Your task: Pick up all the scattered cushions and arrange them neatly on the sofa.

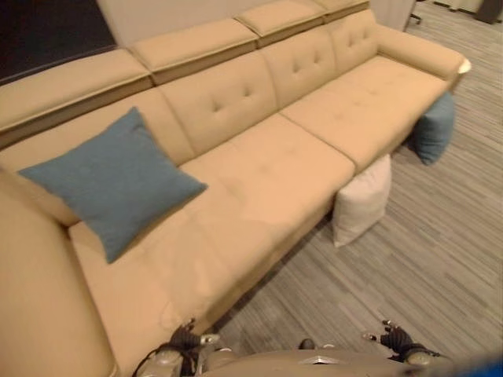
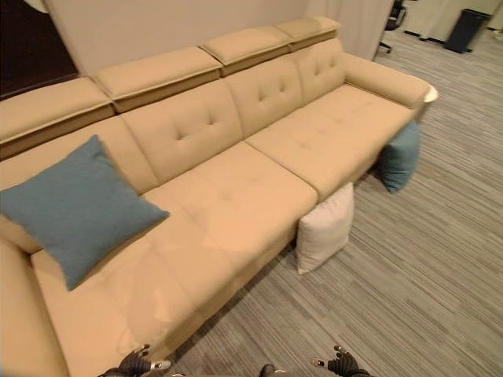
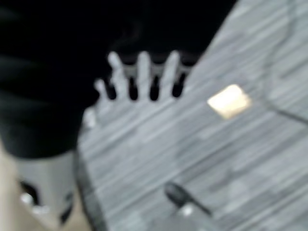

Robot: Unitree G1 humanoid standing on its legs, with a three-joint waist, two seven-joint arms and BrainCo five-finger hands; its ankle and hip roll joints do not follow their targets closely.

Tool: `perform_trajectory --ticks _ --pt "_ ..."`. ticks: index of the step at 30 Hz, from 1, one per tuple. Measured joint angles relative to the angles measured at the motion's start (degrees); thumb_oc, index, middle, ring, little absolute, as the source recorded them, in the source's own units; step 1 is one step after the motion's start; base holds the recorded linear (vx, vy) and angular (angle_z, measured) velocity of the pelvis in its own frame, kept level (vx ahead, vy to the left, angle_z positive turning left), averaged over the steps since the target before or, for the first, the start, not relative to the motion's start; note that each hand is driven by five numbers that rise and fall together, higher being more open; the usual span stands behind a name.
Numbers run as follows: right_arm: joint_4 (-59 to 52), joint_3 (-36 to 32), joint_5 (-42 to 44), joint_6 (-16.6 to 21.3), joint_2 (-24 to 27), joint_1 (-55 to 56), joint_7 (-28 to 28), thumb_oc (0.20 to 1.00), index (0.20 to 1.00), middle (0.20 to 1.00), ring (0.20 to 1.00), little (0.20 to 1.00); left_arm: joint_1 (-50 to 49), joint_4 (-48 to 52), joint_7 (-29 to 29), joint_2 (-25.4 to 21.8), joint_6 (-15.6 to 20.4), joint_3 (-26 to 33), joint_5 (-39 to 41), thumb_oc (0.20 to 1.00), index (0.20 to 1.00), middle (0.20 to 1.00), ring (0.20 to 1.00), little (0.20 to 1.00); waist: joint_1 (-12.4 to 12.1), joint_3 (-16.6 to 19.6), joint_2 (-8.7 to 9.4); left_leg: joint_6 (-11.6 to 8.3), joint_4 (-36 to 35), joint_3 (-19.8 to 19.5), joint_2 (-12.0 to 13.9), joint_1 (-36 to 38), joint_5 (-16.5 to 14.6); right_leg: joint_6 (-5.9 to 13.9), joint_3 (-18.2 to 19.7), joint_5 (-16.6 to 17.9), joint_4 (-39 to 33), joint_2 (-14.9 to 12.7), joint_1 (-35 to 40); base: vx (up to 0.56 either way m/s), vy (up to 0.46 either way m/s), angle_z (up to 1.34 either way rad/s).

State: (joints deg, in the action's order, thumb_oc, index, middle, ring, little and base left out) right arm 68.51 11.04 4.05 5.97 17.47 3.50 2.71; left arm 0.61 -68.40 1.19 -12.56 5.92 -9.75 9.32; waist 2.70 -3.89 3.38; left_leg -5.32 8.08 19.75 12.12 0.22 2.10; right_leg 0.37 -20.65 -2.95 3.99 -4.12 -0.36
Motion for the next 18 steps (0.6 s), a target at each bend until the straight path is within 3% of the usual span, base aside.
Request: perform_trajectory --ticks 1,2,3,5,6,8,9,11,12,14,15,17,18 --pt "0.25 0.09 0.37 0.01 -0.04 0.43 0.01 1.000 1.000 1.000 1.000 1.000 0.36 0.00 0.00 0.47 0.00 -1.12 0.02 1.000 1.000 1.000 1.000 1.000 0.35 -0.26 0.06 0.02 0.32 -2.20 -0.41 0.83 -0.01 -0.32 1.27 0.20 -0.07 0.76 -0.53 -0.09 -0.003 -0.42" --pt "1.32 0.47 0.38 -0.01 -0.62 0.40 0.01 1.000 1.000 1.000 1.000 1.000 1.15 0.21 0.01 0.39 0.02 -2.40 0.01 1.000 1.000 1.000 1.000 1.000 -0.03 -0.52 0.76 -0.01 1.90 -6.80 -0.57 0.66 -0.02 -0.73 3.06 0.61 -0.21 0.79 -0.87 -0.09 0.019 -1.45" --pt "1.71 1.29 0.44 0.02 -0.81 -0.62 -0.23 1.000 1.000 1.000 1.000 1.000 1.96 0.30 -0.11 0.58 0.17 -2.46 0.04 1.000 1.000 1.000 1.000 1.000 -2.27 -0.98 1.63 -2.64 2.91 -16.42 -3.40 0.20 -3.83 -1.28 7.71 3.30 -2.47 0.22 -0.51 -0.13 0.051 -1.50" --pt "1.66 1.17 1.06 0.07 0.28 -0.79 -0.28 1.000 1.000 1.000 1.000 1.000 2.69 0.21 -0.06 1.22 0.04 -2.79 0.07 1.000 1.000 1.000 1.000 1.000 -1.43 -1.22 0.58 -3.08 2.79 -21.08 -6.35 -0.25 -4.25 -0.19 9.76 4.78 -3.99 0.53 -0.71 -0.09 0.058 -1.03" --pt "1.73 1.08 1.34 0.00 1.07 -1.21 -0.29 1.000 1.000 1.000 1.000 1.000 2.56 0.25 -0.07 1.51 0.06 -3.42 0.07 1.000 1.000 1.000 1.000 1.000 -1.81 -1.27 -1.05 -1.65 2.84 -20.83 -7.04 -0.50 -5.68 0.30 11.12 5.23 -4.04 1.16 -0.96 -0.16 0.144 -0.60" --pt "2.65 0.92 1.38 -0.29 1.39 -0.34 -0.36 1.000 1.000 1.000 1.000 1.000 4.77 0.72 0.03 1.54 0.37 -4.17 0.02 1.000 1.000 1.000 1.000 1.000 -0.83 -1.29 -2.13 -0.36 -1.35 -20.44 -7.42 1.02 -7.45 1.97 12.50 6.42 -3.96 0.75 -3.21 -0.26 0.223 -0.55" --pt "2.60 0.87 1.42 -0.30 0.69 -1.87 -0.35 1.000 1.000 1.000 1.000 1.000 5.12 1.33 0.15 0.86 0.57 -5.62 -0.07 1.000 1.000 1.000 1.000 1.000 -0.58 -1.71 -1.54 2.92 -7.27 -19.77 -10.61 2.23 -6.51 4.23 15.68 8.86 -3.95 -0.76 -6.83 -0.23 0.189 -0.87" --pt "1.98 1.07 1.47 0.05 -1.16 -2.96 -0.24 1.000 1.000 1.000 1.000 1.000 5.06 1.27 0.27 0.42 0.49 -5.95 -1.02 1.000 1.000 1.000 1.000 1.000 -0.07 -2.99 0.71 4.21 -7.38 -18.85 -13.62 2.20 -5.67 5.25 17.57 11.45 -5.17 -2.73 -7.64 -0.14 0.114 -0.99" --pt "1.65 1.31 1.46 0.00 -2.17 -3.73 -0.50 1.000 1.000 1.000 1.000 1.000 4.87 1.34 0.33 0.69 0.55 -6.24 -2.01 1.000 1.000 1.000 1.000 1.000 -0.63 -3.42 1.11 6.10 -8.92 -16.89 -14.25 2.62 -5.14 7.99 18.53 11.05 -6.60 -4.00 -8.09 -0.17 0.089 -0.89" --pt "1.72 1.16 1.44 -0.03 -2.62 -3.59 -0.47 1.000 1.000 1.000 1.000 1.000 4.49 1.36 0.40 1.14 0.60 -6.02 -2.12 1.000 1.000 1.000 1.000 1.000 -0.84 -3.59 0.05 7.49 -10.31 -14.37 -13.55 2.53 -4.30 9.83 16.46 9.40 -6.20 -4.28 -9.30 -0.18 0.072 -0.88" --pt "2.46 0.90 1.46 -0.10 -3.67 -3.55 -0.35 1.000 1.000 1.000 1.000 1.000 3.73 1.33 0.42 0.57 0.69 -5.97 -2.10 1.000 1.000 1.000 1.000 1.000 -0.92 -3.76 -0.38 8.27 -11.22 -11.95 -13.08 2.75 -3.20 10.44 13.48 9.23 -3.39 -4.27 -10.47 -0.23 0.044 -0.88" --pt "2.53 0.80 1.52 -0.24 -4.14 -3.48 -0.33 1.000 1.000 1.000 1.000 1.000 2.90 1.32 0.45 -0.30 0.57 -5.97 -2.09 1.000 1.000 1.000 1.000 1.000 -1.96 -3.52 0.03 8.70 -12.48 -9.23 -12.99 3.15 -2.64 9.90 9.41 8.87 -0.33 -4.62 -11.13 -0.23 0.043 -0.92" --pt "2.83 0.72 1.51 -0.18 -3.91 -3.47 -0.17 1.000 1.000 1.000 1.000 1.000 2.74 1.31 0.45 -0.71 0.61 -6.01 -2.13 1.000 1.000 1.000 1.000 1.000 -3.04 -3.84 -0.62 9.09 -12.01 -5.75 -11.91 2.68 -1.66 9.21 -1.44 7.02 2.85 -6.39 -10.53 -0.09 0.009 -1.02"
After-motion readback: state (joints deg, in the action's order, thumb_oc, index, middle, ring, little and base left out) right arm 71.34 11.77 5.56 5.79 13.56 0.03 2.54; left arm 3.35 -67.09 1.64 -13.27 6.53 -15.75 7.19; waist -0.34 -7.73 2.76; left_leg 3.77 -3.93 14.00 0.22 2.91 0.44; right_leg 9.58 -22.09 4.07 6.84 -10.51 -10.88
